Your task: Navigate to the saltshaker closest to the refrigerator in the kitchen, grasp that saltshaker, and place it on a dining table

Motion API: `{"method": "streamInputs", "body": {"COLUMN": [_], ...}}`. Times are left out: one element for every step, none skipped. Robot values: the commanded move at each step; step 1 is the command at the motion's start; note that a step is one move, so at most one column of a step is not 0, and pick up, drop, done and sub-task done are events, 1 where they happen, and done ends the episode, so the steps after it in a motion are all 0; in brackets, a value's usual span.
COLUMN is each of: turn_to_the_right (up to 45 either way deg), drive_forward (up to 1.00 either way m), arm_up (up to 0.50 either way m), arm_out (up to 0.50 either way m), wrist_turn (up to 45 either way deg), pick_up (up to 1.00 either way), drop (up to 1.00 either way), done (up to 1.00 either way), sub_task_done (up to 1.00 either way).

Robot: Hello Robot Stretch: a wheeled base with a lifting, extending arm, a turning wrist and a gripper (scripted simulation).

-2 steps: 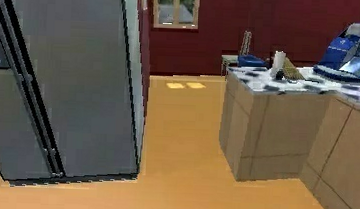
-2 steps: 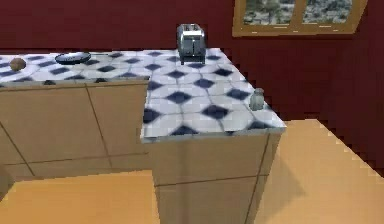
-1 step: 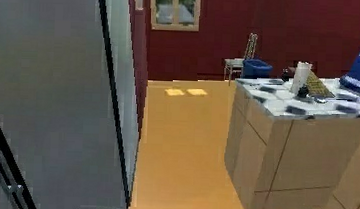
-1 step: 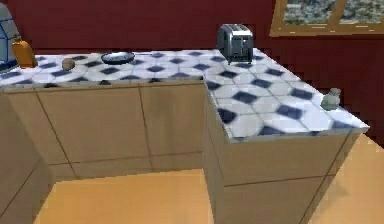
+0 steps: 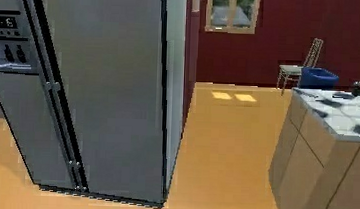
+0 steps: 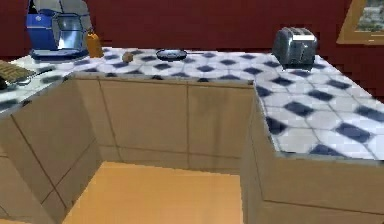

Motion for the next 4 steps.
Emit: {"method": "streamInputs", "body": {"turn_to_the_right": [0.0, 39.0, 0.0, -45.0], "drive_forward": [0.05, 0.00, 0.60, 0.00], "arm_up": [0.00, 0.00, 0.00, 0.00], "arm_out": [0.00, 0.00, 0.00, 0.00], "wrist_turn": [0.0, 0.0, 0.0, 0.0], "pick_up": [0.00, 0.00, 0.00, 0.00], "drop": [0.00, 0.00, 0.00, 0.00], "done": [0.00, 0.00, 0.00, 0.00], "sub_task_done": [0.00, 0.00, 0.00, 0.00]}}
